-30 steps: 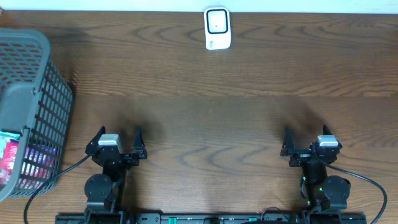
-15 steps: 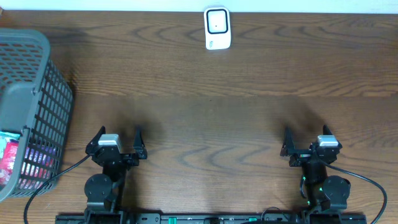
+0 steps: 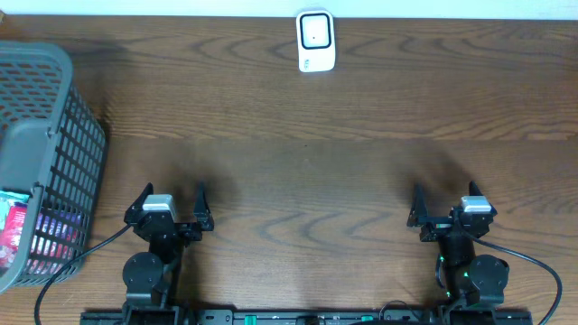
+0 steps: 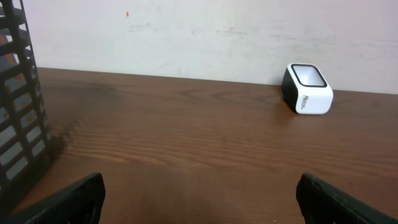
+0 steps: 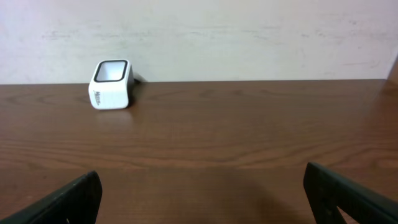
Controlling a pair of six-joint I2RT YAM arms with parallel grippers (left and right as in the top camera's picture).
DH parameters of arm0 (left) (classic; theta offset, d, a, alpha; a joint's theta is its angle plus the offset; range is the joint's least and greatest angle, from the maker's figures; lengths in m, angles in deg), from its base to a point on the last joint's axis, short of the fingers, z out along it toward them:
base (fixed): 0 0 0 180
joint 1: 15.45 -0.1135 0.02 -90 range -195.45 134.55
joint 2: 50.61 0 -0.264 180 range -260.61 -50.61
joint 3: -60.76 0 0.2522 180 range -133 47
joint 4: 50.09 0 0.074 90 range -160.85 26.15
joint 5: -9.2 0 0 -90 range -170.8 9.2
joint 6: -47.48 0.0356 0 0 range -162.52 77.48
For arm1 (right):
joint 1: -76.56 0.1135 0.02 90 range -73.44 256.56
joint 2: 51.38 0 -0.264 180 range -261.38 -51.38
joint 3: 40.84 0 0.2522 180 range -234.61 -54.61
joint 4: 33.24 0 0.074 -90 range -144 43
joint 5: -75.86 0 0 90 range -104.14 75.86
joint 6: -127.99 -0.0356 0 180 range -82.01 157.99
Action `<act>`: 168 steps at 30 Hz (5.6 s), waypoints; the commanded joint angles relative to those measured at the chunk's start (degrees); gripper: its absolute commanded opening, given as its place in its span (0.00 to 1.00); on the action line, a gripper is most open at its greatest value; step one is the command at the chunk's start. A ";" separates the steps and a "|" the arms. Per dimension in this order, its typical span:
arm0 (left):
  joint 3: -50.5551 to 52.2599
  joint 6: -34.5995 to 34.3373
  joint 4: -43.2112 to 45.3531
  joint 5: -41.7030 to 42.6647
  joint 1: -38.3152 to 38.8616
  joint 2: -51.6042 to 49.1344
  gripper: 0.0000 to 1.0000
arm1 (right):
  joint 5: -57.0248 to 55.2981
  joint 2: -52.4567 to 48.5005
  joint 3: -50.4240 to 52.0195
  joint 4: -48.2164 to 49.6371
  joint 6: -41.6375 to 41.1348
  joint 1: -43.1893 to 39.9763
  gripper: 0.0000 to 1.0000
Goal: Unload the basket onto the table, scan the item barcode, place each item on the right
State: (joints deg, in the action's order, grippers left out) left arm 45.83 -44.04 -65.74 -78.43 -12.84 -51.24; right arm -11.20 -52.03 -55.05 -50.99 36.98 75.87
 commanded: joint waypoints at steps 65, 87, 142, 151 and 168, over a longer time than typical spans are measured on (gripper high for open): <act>0.92 -22.36 -1.03 10.51 -0.31 0.39 0.98 | -0.26 0.15 0.13 -0.13 -0.63 -0.39 0.99; -7.10 -22.36 4.07 10.54 -0.31 -0.66 0.98 | -0.26 0.15 0.13 -0.13 -0.63 -0.39 0.99; -98.27 -14.88 -51.01 -8.92 -9.42 -70.49 0.98 | -0.26 0.13 0.13 -0.15 -0.63 -0.39 0.99; -109.20 -11.87 -59.12 0.31 -27.21 -81.44 0.98 | -0.26 0.13 0.13 -0.15 -0.63 -0.39 0.99; -106.27 -36.70 -70.38 -17.14 -44.54 -93.09 0.98 | -0.26 0.13 0.13 -0.13 -0.63 -0.39 0.99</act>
State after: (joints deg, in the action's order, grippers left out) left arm -62.08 -76.13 -135.12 -90.48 -57.23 -142.25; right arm -11.22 -52.11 -55.05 -50.99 36.98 75.87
